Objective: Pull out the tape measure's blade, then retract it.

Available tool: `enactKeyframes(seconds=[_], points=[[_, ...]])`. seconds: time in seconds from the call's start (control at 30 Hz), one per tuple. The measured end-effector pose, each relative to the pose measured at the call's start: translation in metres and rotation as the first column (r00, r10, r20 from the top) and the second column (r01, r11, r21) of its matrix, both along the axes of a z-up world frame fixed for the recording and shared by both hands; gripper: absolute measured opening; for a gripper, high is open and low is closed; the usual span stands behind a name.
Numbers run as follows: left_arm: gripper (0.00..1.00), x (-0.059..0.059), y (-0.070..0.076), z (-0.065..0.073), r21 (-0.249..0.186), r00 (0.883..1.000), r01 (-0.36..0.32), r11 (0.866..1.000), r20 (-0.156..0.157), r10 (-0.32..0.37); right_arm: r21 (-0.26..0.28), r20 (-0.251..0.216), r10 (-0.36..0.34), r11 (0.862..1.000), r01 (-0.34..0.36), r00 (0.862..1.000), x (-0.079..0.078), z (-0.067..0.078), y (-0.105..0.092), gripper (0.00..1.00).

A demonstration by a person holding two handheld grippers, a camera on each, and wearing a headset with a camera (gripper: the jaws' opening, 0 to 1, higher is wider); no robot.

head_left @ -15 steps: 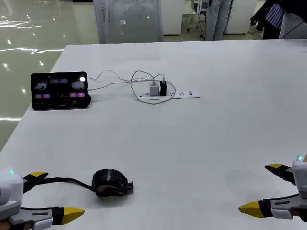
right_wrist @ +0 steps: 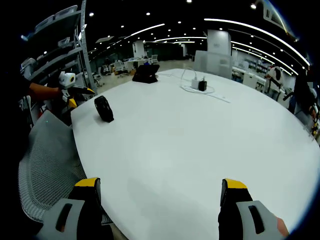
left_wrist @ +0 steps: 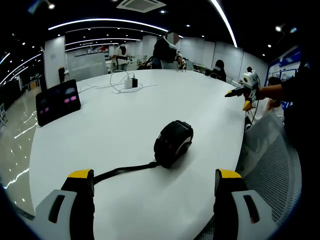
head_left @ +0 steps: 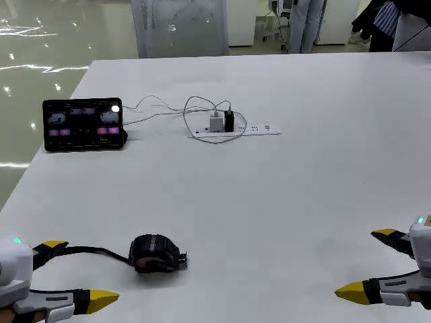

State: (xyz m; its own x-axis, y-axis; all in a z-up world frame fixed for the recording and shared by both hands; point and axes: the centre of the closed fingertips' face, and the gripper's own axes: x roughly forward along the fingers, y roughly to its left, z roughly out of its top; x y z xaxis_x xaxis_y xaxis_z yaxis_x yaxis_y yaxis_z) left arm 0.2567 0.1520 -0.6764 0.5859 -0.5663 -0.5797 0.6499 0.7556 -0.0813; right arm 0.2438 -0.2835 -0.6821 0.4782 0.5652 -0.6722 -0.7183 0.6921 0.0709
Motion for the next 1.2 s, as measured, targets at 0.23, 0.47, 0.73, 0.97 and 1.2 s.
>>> enactKeyframes(seconds=[0.23, 0.47, 0.73, 0.97, 1.2], points=[[0.99, -0.001, -0.002, -0.002, 0.0, 1.0, 0.01, 1.0, -0.011, -0.01, 0.001, 0.026, 0.009, 1.0, -0.009, 1.0, 0.001, 0.0, 0.001, 0.99], [0.99, -0.001, -0.01, -0.003, 0.007, 0.998, 0.056, 0.998, -0.01, -0.056, -0.003, 0.039, 0.049, 0.999, -0.049, 0.998, -0.001, -0.002, 0.004, 0.99], [0.99, 0.002, -0.012, -0.016, 0.114, 0.991, 0.13, 0.985, -0.046, -0.126, -0.006, 0.031, 0.094, 0.996, -0.094, 0.995, 0.004, -0.007, 0.01, 0.99], [0.99, -0.005, -0.021, -0.031, 0.174, 0.961, 0.26, 0.95, -0.144, -0.237, -0.003, 0.026, 0.165, 0.986, -0.165, 0.986, 0.005, -0.012, 0.022, 0.99], [0.99, 0.006, -0.035, -0.024, 0.21, 0.943, 0.328, 0.921, -0.127, -0.307, -0.015, 0.025, 0.212, 0.977, -0.212, 0.977, 0.01, -0.011, 0.034, 0.99]])
